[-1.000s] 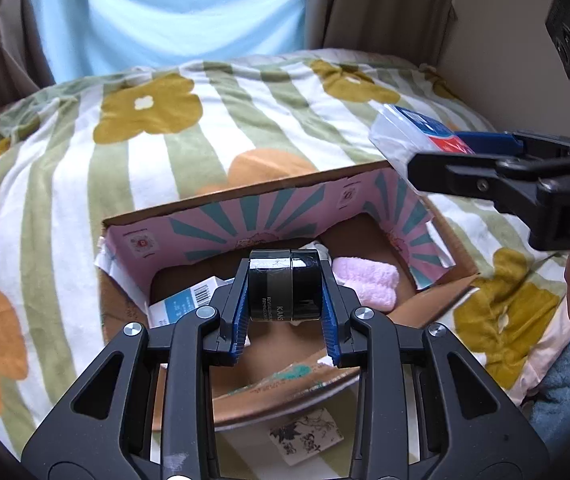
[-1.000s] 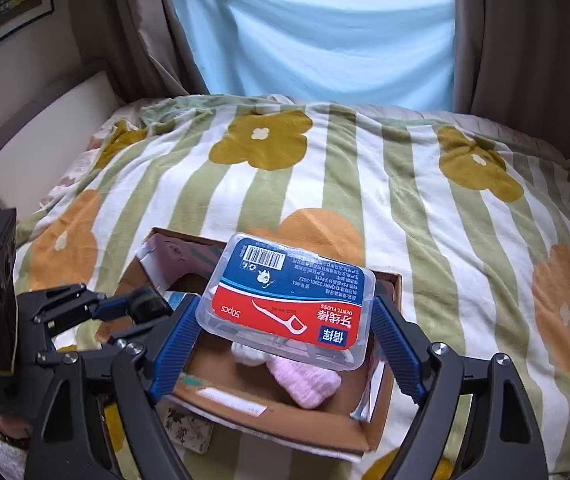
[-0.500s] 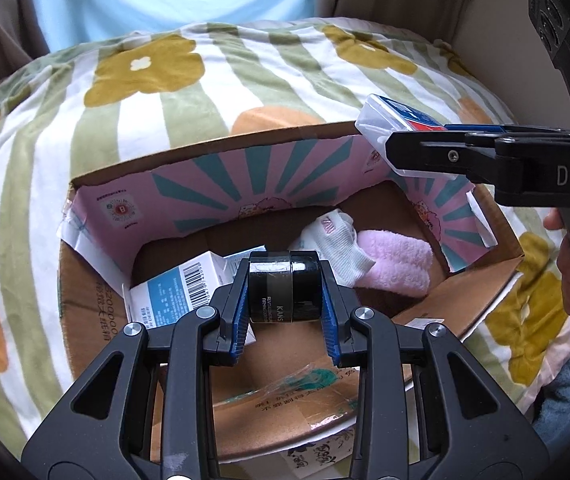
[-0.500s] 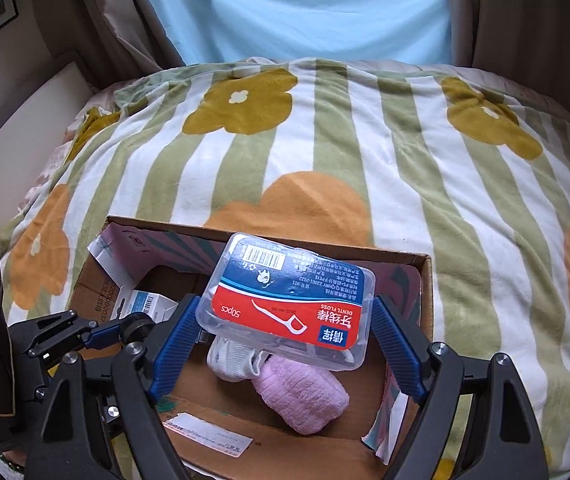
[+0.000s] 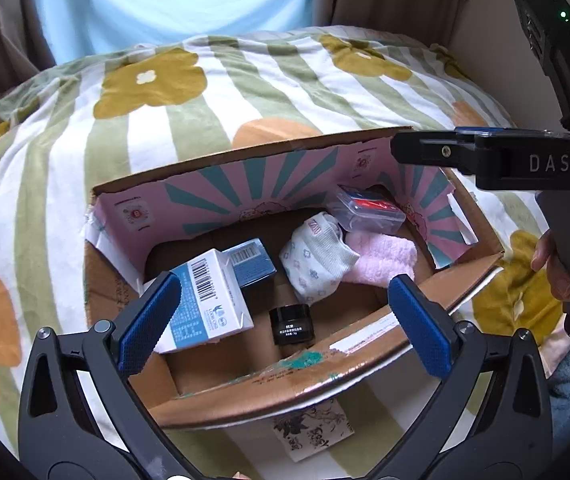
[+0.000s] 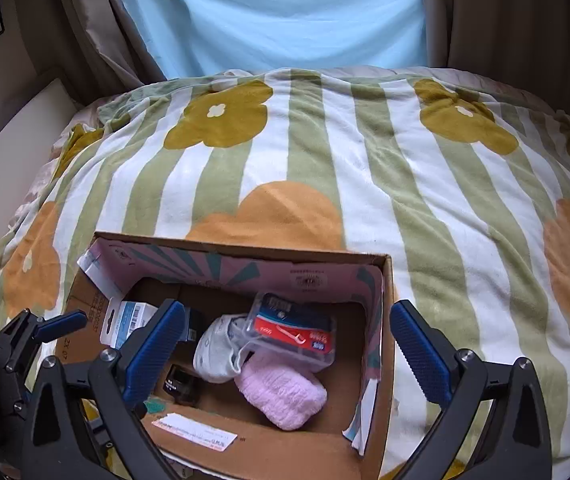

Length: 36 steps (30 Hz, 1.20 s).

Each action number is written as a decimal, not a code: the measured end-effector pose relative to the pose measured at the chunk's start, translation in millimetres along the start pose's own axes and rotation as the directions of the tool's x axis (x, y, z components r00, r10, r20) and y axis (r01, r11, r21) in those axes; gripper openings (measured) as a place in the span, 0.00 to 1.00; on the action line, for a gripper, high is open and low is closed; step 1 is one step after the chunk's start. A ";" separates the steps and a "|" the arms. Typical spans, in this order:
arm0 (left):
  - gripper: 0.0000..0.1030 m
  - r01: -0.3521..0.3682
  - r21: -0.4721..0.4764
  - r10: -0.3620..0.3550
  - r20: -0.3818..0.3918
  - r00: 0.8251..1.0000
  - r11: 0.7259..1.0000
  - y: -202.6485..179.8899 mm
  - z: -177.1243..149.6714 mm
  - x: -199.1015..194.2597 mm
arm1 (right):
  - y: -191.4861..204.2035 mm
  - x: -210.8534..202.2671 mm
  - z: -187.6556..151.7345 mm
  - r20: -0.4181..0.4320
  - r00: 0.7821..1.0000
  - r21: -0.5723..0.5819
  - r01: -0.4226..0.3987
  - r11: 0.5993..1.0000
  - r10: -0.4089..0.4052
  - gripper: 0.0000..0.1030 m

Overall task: Organize objects
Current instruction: 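Carry the black jar and floss box into the pink box and open both grippers, then withdraw both grippers and move toward the beige jar and tissue pack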

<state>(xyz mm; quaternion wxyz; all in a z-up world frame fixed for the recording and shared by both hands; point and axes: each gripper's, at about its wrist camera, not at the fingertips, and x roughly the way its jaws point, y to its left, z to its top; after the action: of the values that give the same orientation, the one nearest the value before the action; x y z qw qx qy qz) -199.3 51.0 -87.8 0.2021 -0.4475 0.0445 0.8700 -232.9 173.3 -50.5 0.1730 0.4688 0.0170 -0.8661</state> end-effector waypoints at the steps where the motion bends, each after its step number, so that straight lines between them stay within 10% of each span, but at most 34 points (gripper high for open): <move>1: 1.00 -0.007 0.004 0.007 0.007 1.000 1.000 -0.7 -0.6 -2.6 | 0.9 -1.1 -1.3 -0.007 1.000 0.000 0.001 1.000 -0.001 0.99; 20: 1.00 -0.027 0.012 0.024 0.159 0.987 1.000 -6.3 -7.3 -102.0 | 22.5 -95.5 -7.3 0.206 0.963 -0.055 0.186 0.981 -0.171 0.99; 36: 1.00 -0.092 0.007 0.088 0.232 0.969 0.996 -4.0 -91.9 -167.4 | 67.4 -121.8 -90.2 0.247 0.969 -0.219 0.033 0.975 0.023 0.99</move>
<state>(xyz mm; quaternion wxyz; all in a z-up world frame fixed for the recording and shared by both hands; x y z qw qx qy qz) -41.2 -21.2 -8.7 0.1703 -0.3387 0.0486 0.9241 -77.9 161.8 7.5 0.2226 0.3344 0.0930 -0.9110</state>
